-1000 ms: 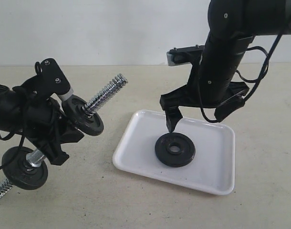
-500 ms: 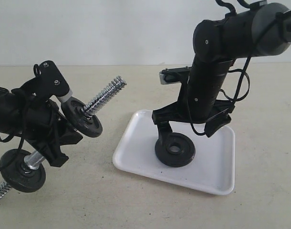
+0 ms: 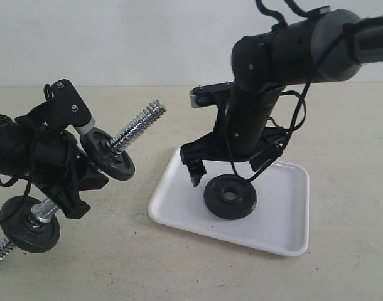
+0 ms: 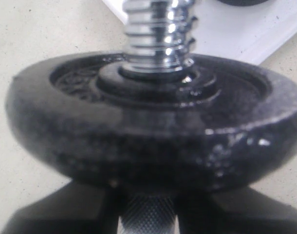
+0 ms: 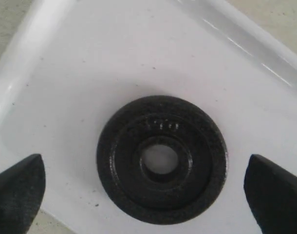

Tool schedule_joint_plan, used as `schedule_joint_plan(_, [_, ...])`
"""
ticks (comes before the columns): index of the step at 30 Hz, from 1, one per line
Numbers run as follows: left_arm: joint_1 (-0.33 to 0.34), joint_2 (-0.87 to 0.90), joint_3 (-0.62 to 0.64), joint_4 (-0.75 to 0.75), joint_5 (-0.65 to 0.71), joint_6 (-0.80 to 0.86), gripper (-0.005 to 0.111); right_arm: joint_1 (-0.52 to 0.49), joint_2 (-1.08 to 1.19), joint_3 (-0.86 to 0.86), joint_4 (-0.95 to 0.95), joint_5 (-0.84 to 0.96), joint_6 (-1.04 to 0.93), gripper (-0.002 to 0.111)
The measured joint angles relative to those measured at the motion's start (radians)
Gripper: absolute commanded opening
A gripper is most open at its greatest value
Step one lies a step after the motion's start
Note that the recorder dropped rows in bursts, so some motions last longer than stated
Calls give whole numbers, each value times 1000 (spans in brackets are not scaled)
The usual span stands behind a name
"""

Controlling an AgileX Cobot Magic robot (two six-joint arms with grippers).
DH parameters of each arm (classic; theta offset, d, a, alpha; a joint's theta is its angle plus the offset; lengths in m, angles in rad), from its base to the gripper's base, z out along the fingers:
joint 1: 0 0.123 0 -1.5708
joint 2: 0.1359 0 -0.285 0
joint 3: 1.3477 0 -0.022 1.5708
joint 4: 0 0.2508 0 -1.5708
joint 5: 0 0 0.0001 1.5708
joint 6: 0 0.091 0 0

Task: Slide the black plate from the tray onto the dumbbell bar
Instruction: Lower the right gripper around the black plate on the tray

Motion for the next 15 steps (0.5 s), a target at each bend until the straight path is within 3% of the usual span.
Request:
schedule_joint_plan(7, [0, 0, 0, 0, 0, 0, 4, 41, 0, 0, -213, 53, 161, 101])
schedule_joint_plan(15, [0, 0, 0, 0, -1, 0, 4, 20, 8, 0, -203, 86, 115, 101])
